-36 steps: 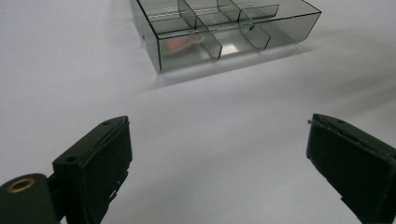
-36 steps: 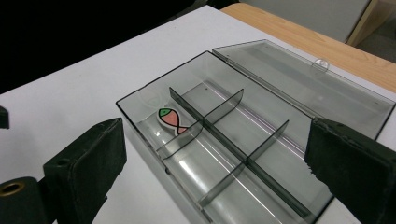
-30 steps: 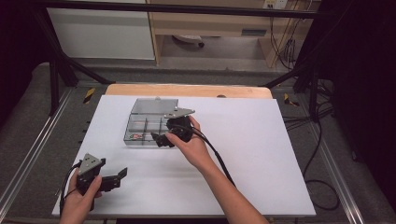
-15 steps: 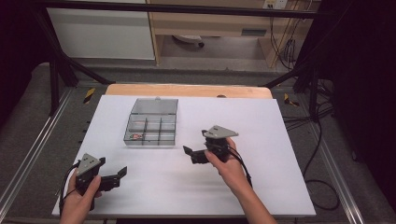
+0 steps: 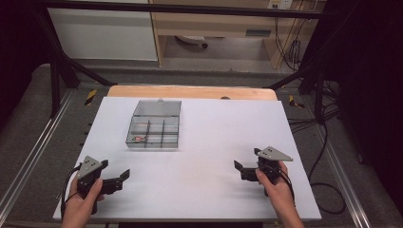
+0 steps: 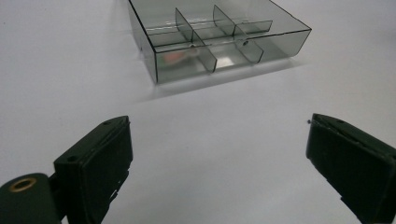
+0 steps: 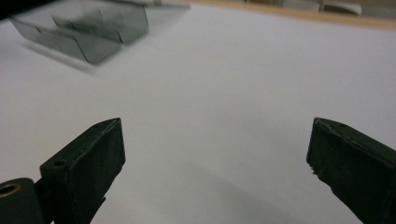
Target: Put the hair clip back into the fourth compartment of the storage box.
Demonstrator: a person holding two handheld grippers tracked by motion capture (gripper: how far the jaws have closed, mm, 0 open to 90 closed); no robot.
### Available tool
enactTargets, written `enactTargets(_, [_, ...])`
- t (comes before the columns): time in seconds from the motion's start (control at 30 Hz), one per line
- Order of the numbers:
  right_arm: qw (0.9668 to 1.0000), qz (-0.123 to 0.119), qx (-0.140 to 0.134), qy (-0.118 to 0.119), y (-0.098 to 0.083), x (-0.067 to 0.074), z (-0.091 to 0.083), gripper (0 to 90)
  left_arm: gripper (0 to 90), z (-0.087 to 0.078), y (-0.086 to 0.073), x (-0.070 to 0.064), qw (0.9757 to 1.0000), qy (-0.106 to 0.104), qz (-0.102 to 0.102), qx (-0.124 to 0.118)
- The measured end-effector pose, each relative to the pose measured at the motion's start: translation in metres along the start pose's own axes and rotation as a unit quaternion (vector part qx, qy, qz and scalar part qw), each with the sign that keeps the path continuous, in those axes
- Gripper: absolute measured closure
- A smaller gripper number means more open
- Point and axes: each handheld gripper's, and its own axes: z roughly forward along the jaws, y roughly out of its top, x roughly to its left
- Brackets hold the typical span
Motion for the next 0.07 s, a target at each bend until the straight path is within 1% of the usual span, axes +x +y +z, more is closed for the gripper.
enactTargets(0.03, [0.9996,-0.002,0.025,-0.01,-0.0042,-0.0039,0.0044,4.4,6.9,0.0006,-0.0002,-0.0006,1.0,-0.001,-0.002,0.0])
enactTargets(0.07, [0.9986,-0.003,0.05,-0.019,-0.0082,-0.0067,0.0095,4.5,6.9,0.001,-0.0002,-0.0007,1.0,-0.001,0.0,0.003])
